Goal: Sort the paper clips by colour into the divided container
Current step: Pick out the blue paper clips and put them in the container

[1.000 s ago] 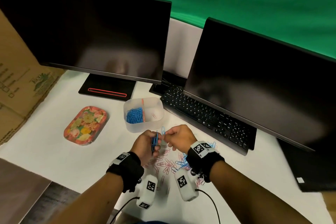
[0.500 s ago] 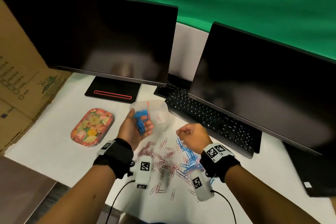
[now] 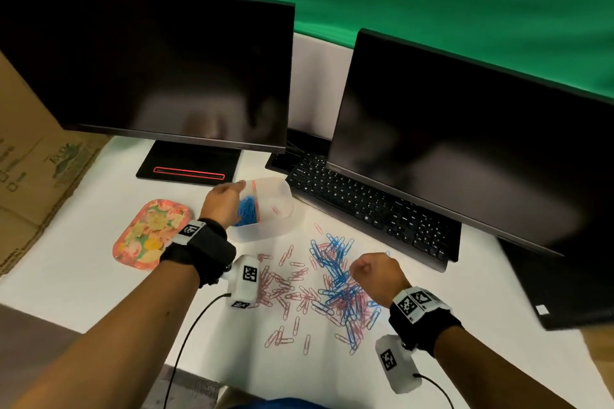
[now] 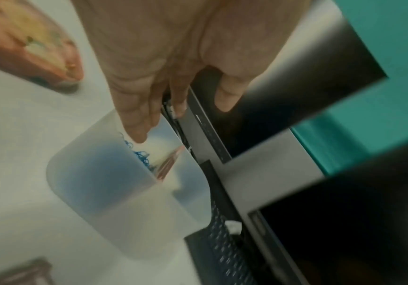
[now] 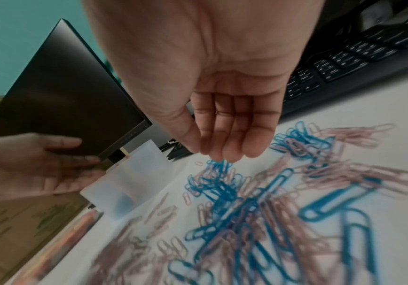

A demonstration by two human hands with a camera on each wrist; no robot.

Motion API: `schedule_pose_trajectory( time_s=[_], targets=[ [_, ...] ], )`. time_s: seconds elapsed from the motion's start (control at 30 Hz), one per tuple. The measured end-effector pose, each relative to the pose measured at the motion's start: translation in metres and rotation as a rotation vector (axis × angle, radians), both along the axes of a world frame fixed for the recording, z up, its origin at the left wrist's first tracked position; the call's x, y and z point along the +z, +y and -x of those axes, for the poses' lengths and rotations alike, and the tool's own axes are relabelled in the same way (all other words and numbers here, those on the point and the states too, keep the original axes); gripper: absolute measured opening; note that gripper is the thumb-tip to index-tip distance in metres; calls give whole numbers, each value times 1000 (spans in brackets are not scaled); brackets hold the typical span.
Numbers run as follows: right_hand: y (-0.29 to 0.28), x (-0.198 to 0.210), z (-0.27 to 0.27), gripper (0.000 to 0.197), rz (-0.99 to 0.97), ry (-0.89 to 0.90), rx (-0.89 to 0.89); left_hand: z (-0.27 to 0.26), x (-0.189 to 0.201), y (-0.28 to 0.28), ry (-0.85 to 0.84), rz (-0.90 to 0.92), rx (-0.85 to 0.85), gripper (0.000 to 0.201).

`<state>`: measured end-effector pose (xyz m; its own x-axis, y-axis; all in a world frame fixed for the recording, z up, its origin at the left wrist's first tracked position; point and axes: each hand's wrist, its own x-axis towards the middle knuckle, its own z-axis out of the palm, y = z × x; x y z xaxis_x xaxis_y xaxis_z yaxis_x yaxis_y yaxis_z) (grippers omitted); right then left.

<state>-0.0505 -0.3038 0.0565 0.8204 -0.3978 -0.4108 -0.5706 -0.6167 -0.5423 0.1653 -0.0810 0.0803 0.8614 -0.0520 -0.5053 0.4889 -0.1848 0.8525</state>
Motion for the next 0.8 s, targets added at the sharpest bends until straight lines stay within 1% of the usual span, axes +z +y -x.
schedule_pose_trajectory(
  time_s=[0.07, 0.1, 0.13, 0.23, 0.3, 0.37, 0.43, 0.5, 0.67, 0.8],
  targets=[
    [-1, -8, 9, 24, 17, 16, 29, 21, -2, -6, -240, -150, -130, 19],
    [1, -12, 14, 23, 20, 31, 49, 35, -1, -10, -323, -183, -248, 11],
    [3, -15, 19, 22, 32, 45, 78, 52, -4, -14, -382, -212, -402, 9],
    [11, -27, 35, 20, 100, 71, 171, 100, -15, -30, -494, -351, -887, 11],
    [17, -32, 47, 21, 143, 114, 200, 123, -33, -39, -581, -484, -1102, 14],
    [24, -36, 56, 19, 176, 174, 231, 138, -53, -46, -610, -604, -1232, 19],
    [32, -40, 60, 22, 211, 229, 257, 146, -69, -50, -610, -700, -1318, 23],
    [37, -46, 61, 22, 228, 245, 233, 150, -77, -53, -611, -769, -1349, 22],
    [40, -53, 58, 20, 249, 225, 180, 141, -79, -57, -615, -806, -1330, 17],
    [36, -52, 53, 13, 163, 221, 130, 130, -83, -53, -536, -785, -1290, 14]
  ],
)
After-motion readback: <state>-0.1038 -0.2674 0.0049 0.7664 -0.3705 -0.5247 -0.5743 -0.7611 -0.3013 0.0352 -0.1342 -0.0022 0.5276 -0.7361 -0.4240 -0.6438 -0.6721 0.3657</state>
